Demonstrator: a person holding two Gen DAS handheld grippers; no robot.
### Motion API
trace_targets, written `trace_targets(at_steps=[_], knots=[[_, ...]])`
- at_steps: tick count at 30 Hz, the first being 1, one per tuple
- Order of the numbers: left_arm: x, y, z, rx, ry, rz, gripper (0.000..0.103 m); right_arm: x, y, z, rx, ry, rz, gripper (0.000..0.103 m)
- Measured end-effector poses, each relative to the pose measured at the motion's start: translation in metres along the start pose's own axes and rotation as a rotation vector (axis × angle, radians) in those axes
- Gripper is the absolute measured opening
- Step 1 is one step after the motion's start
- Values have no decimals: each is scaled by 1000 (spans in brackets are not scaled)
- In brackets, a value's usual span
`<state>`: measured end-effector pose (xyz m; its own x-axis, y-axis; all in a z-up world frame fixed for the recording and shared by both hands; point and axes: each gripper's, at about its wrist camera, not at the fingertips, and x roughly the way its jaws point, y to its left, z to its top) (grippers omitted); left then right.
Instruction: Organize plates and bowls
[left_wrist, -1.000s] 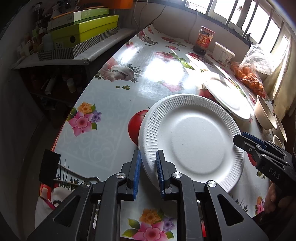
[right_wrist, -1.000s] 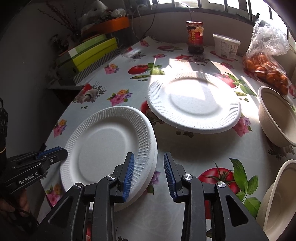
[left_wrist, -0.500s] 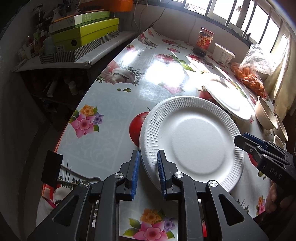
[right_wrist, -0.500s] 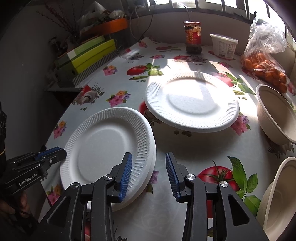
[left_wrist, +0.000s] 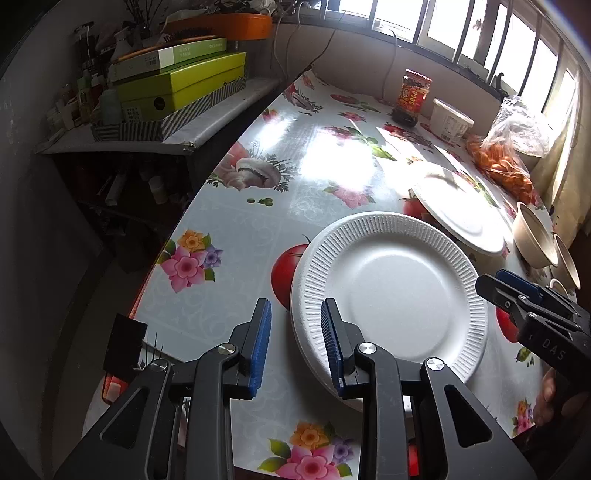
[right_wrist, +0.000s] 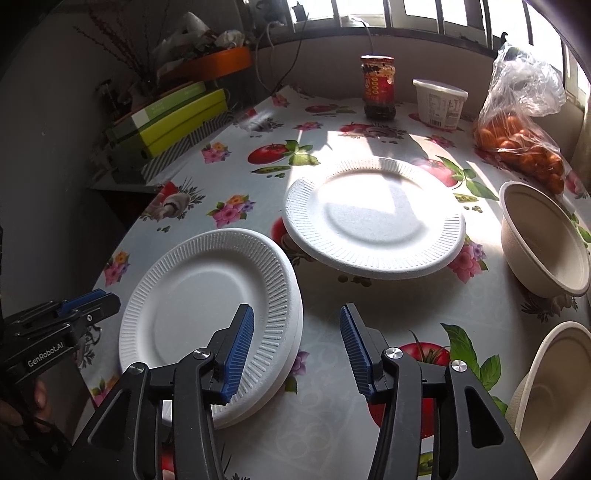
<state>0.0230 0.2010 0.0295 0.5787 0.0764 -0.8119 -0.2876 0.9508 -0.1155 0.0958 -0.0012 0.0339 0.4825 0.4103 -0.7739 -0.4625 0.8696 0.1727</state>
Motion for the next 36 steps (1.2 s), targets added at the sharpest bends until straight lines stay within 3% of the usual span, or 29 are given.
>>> trace_targets(at_steps=[24,36], knots=[[10,-70,44,119,-20,-80,29,-28,-33,24,-27,-110,-170,52],[26,-98,73,147,10,-123,29,-31,-60,52,-52,-107,-187,53]])
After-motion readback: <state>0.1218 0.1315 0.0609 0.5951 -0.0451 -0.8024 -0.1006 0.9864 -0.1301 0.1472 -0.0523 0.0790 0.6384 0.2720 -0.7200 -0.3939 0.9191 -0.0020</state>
